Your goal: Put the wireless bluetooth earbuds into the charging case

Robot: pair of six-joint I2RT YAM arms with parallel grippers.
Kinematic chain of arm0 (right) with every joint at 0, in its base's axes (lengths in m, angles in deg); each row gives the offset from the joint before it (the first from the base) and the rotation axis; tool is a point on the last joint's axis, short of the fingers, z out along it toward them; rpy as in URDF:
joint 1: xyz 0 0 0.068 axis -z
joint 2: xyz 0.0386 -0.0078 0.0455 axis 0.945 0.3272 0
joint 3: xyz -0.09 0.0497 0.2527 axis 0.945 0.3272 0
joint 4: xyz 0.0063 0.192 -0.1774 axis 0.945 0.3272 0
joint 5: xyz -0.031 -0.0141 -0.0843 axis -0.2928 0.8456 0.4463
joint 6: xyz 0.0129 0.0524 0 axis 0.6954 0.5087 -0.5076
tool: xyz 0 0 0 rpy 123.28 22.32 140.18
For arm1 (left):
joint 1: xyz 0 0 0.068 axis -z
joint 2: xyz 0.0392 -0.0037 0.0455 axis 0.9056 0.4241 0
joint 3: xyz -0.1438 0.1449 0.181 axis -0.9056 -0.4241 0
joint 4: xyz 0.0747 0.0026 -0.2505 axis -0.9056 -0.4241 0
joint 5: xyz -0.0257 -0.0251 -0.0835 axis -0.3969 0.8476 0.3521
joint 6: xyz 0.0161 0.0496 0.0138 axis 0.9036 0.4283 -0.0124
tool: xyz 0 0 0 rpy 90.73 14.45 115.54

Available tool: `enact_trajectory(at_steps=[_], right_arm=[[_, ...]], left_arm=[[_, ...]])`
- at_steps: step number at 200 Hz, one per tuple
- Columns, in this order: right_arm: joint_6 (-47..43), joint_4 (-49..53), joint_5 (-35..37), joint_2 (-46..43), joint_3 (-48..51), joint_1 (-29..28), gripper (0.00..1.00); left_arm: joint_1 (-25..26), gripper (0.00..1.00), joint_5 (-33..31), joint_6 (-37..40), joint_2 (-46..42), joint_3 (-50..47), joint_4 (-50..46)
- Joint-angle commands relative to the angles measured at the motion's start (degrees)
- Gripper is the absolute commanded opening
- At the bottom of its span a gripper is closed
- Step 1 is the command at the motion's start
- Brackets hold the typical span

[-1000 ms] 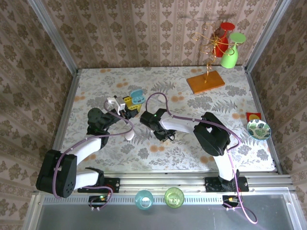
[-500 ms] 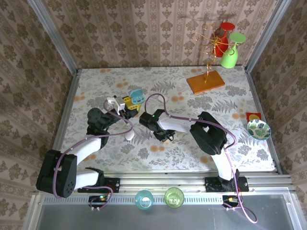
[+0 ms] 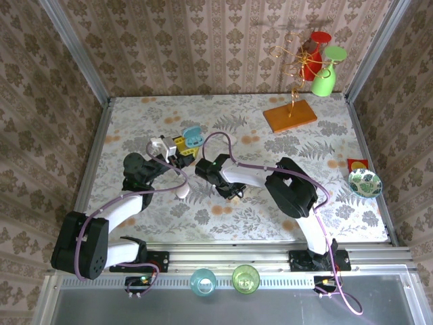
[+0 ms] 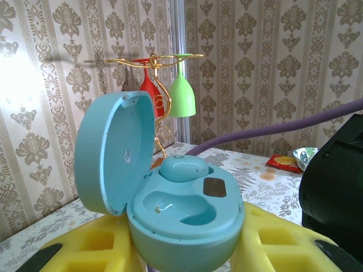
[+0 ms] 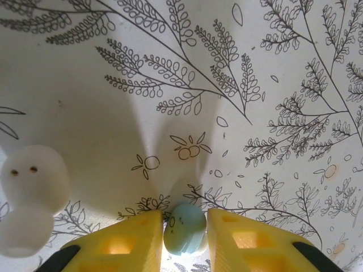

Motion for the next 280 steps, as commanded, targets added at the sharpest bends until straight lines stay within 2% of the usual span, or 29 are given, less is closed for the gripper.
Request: enact_trajectory(at_steps=[1,61,103,185,199,238,280], right_arm=[[-0.29,2.47,1.56,1.50,-1.16,-0.28,0.26],[-0.23,2.93,1.71,-3.40,-0.26,0.06,0.22],[-0.27,-1.96,-5.18,-13.01,5.27,3.55,0.22],[-0.50,-11.40,-26.58,-31.62,12.83,14.72,0.22],[-0.46,-12.63,-29.88,-33.25,12.96,15.72,0.22],[1.75,-21.11,-45.53,-38.90,12.20,17.47,0.22],[4.13,-29.25,-54.20,-39.44,8.23,17.56,0.22]], left_arm=[[-0.51,0.28,-0.15,-0.84,0.01,-0.55,2.21],[-0.51,0.28,0.48,-1.50,1.37,-0.41,4.06],[-0.52,0.28,0.52,-0.89,1.44,-0.33,4.12],[0.46,0.28,1.04,-1.24,2.99,0.67,5.43],[0.80,0.28,1.09,-1.72,3.39,0.92,6.07],[2.01,0.28,1.06,-1.70,5.16,0.90,7.34],[3.53,0.28,0.47,-2.05,7.69,1.52,9.67]])
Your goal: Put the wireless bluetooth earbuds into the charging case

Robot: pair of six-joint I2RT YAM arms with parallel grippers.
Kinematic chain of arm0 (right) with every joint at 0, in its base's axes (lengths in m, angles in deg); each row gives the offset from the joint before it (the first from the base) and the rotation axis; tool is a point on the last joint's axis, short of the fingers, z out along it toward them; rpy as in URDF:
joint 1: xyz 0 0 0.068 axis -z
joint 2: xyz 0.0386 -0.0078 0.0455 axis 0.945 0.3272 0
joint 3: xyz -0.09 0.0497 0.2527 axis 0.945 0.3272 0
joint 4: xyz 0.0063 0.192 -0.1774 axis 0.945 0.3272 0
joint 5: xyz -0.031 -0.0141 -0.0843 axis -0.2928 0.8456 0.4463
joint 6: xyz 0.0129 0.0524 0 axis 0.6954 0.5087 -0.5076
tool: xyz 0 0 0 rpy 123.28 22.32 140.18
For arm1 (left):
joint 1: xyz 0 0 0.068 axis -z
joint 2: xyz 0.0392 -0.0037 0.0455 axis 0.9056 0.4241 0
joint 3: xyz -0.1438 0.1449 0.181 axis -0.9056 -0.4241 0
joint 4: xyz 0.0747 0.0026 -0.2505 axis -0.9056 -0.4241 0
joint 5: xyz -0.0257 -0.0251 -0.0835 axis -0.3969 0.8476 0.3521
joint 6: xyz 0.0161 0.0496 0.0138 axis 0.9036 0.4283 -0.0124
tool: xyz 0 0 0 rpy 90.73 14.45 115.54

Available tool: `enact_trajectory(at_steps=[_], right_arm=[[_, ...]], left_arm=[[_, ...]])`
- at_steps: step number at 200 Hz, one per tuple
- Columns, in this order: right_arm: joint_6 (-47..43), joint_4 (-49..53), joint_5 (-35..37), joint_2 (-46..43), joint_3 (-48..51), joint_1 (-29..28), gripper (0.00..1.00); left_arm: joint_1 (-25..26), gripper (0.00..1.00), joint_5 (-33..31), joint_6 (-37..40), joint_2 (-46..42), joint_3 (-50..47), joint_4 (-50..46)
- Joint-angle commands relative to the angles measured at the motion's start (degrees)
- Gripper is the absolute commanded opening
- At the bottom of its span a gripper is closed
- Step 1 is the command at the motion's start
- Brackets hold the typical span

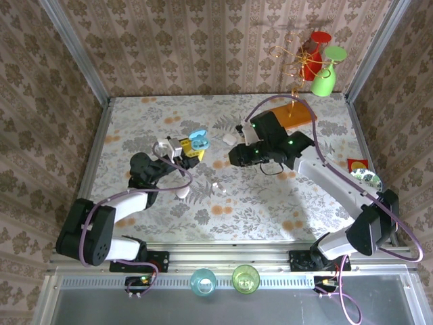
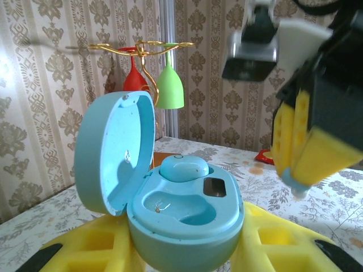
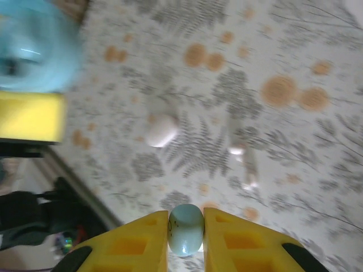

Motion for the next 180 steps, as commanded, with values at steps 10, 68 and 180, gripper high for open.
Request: enact_trajectory(at_steps=[10,68,180], right_arm=[[2.62,-8.28,-9.91,0.06,-4.38,0.10,0.22],[2.23,-10.66,-11.22,5.42,-10.90,-1.40,0.22],[0.82,-10.30,-9.34,9.83,-12.94,-2.23,0.22]], left_arm=[[1.47,0.28,0.24,-0.81,1.59,1.84,4.01],[4.26,0.28,-0.36,-0.63,3.84,3.63,4.60],[7.01,0.28,-1.42,-1.33,4.88,4.83,4.88]])
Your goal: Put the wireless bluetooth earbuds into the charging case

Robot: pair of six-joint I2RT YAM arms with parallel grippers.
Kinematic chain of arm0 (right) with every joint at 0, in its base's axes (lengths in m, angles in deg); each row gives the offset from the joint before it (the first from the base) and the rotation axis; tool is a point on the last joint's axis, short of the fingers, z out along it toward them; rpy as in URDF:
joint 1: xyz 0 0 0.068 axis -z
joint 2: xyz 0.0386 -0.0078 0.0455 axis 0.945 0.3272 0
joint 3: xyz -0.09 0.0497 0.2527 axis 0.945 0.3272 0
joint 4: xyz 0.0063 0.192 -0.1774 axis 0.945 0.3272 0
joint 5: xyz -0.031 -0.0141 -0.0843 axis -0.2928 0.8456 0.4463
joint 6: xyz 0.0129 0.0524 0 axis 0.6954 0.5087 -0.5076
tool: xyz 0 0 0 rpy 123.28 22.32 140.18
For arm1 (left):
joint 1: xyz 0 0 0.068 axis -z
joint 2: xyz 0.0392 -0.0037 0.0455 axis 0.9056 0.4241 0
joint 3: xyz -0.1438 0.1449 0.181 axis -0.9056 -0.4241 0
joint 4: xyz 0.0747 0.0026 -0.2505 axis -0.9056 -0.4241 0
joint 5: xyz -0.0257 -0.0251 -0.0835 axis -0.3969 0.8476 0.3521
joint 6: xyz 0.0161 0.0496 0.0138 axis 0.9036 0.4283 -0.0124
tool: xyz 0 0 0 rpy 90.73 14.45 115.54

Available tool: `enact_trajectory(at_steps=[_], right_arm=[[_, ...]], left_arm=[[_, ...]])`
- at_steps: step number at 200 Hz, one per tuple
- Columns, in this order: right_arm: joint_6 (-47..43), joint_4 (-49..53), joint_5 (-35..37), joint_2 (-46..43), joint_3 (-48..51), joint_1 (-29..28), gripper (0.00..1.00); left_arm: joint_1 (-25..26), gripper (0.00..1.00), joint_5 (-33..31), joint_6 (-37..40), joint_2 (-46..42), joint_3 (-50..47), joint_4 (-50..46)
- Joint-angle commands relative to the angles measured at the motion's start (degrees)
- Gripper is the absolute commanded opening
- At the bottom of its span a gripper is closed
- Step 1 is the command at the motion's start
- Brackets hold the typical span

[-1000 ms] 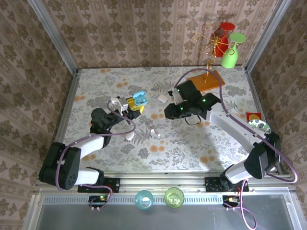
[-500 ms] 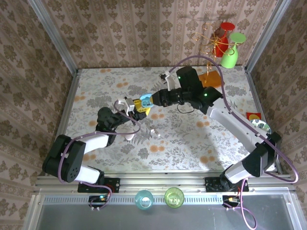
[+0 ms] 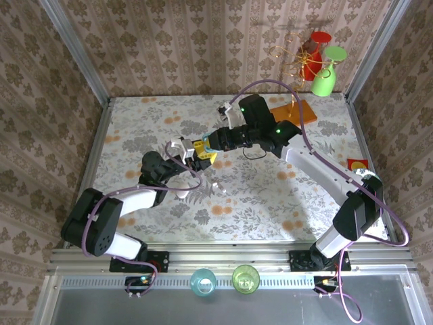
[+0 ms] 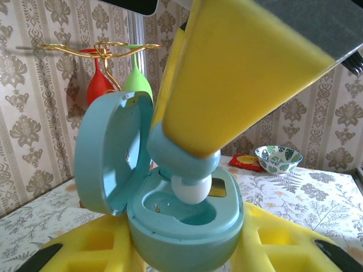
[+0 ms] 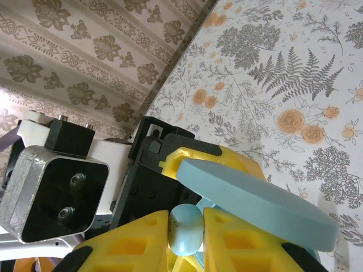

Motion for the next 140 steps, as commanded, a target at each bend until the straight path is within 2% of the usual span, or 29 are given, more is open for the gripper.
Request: enact_trajectory(at_steps=[1,140], right_arm=[[-0.79,-0.67,-0.14,1.11,-2.18,-0.64,0.22],[-4.28,6.44,7.19,2.43,-2.83,-1.96,0.23]], left_arm=[[0.26,0.28,-0.15,-0.85,0.25,1.77,2.67],[0.36,0.28,-2.22,-2.24,-0.76,2.92,2.59]])
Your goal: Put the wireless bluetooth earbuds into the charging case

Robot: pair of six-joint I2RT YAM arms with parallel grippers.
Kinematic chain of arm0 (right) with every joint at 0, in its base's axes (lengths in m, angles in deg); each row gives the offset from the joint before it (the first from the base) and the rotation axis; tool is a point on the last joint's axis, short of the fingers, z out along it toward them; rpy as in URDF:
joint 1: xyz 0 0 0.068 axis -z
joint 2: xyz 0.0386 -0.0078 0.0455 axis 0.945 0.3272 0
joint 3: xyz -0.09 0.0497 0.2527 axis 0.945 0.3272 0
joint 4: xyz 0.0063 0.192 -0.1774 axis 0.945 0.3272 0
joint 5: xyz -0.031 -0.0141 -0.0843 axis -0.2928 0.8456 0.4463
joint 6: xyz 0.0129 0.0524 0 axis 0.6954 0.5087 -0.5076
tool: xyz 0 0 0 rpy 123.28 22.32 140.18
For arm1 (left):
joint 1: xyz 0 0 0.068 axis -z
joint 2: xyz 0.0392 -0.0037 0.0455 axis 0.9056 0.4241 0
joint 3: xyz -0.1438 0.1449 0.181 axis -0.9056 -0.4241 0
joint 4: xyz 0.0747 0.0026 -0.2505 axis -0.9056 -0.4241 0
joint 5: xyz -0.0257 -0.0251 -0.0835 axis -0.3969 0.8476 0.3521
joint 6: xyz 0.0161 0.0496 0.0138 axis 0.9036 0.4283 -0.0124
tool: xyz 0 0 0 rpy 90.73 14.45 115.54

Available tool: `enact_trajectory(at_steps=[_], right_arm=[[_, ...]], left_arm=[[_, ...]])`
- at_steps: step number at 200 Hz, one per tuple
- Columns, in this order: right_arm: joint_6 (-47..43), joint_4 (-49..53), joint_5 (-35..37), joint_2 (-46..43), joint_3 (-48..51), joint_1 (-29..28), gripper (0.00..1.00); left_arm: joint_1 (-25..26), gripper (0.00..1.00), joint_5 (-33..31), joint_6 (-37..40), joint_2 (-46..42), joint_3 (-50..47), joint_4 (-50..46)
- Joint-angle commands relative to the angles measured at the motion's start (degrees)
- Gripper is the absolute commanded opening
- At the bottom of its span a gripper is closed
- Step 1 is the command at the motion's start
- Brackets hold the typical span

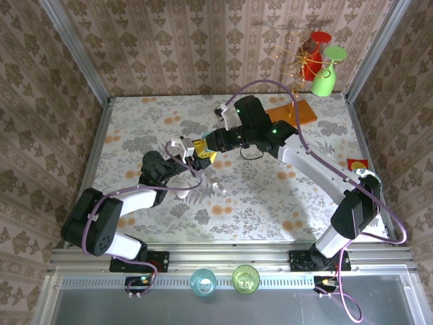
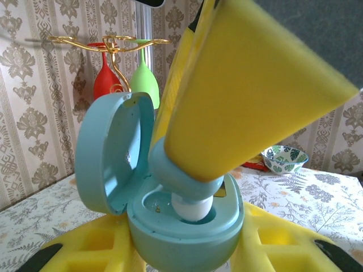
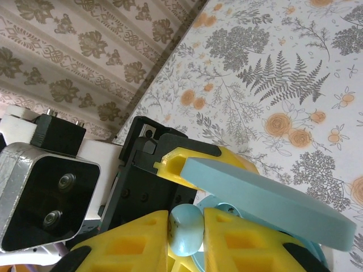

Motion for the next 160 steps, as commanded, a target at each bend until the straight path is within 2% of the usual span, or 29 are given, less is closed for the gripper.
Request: enact_trajectory(at_steps=[1,46,114,160], right_arm=[[-1.68,5.06,2.91,1.18,-1.56,-0.47,0.23],[-2.06,6.34,3.95,1.18,-1.78,-0.56,0.29],[-2.84,7.28,5.64,-0.30,-2.81,-0.55,0.30],[-2.85,6.60,5.66,-1.87,-2.69,-0.53,0.36]], left_arm=[[0.31,0.28,-0.69,-1.62,-0.74,2.80,3.59],[0.31,0.28,-0.65,-1.63,-0.82,3.28,3.61],[0.33,0.28,-0.41,-1.54,-0.48,3.45,3.56],[0.31,0.28,-0.28,-1.45,-0.04,3.56,3.64]])
